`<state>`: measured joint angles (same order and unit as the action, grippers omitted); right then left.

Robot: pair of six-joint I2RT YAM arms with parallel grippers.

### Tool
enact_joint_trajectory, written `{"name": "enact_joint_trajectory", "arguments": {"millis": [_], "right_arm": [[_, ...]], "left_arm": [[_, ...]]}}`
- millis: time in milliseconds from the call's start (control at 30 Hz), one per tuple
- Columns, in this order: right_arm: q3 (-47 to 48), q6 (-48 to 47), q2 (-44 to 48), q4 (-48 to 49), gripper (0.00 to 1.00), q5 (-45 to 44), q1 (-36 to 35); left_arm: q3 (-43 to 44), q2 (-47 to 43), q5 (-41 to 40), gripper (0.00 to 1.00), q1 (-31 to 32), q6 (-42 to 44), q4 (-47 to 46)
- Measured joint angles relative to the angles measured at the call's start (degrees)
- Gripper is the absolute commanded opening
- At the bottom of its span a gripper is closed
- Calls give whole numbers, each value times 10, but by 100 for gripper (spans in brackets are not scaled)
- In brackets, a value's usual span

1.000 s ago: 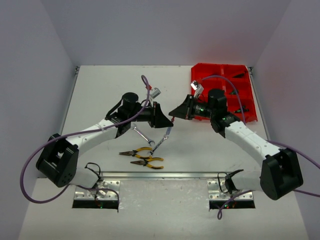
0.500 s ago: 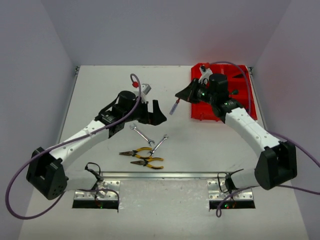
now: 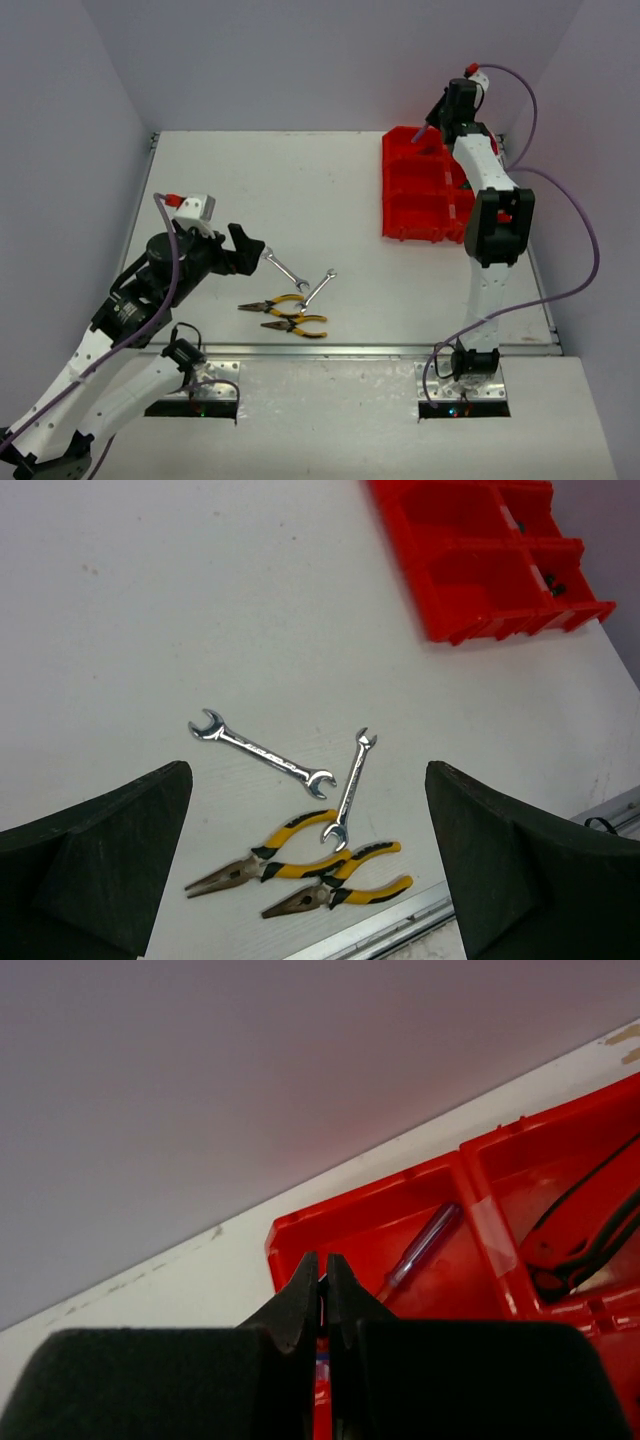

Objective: Sort the tools into containers

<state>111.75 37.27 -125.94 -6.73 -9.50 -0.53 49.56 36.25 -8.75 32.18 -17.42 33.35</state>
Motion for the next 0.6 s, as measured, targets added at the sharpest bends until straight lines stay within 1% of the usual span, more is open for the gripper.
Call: {"name": "enact_joint_trajectory", "arguments": {"millis": [100,200,267,300,333,367,467,533,600], "right_arm": [[45,-21,-55,5,0,-14,2],[50,-33,-85,27,1,-7,1],[50,-40,-100,41,3,4,0],[50,-44,-106,48,14,11,0],[50,-45,-110,52,43,16,0],[49,-47,-113,54,58,18,0],[49,-51,-114,63,84,23,-1],[49,-56,-114,68,93,22,-1],[48,-62,-113,69,98,20,-1]], "left_arm": [[-24,-20,-4,100,0,-7,-12],[-47,-12,-5,100,0,-11,-13],[-52,3,-5,100,0,-12,-13],[-53,10,-6,100,0,-12,-13],[-53,18,-6,100,0,-13,-13],[-53,24,-6,100,0,-13,-14],[-56,40,-5,100,0,-14,-13],[-58,37,-6,100,0,-15,-13],[-58,29,-7,100,0,-16,-14]]}}
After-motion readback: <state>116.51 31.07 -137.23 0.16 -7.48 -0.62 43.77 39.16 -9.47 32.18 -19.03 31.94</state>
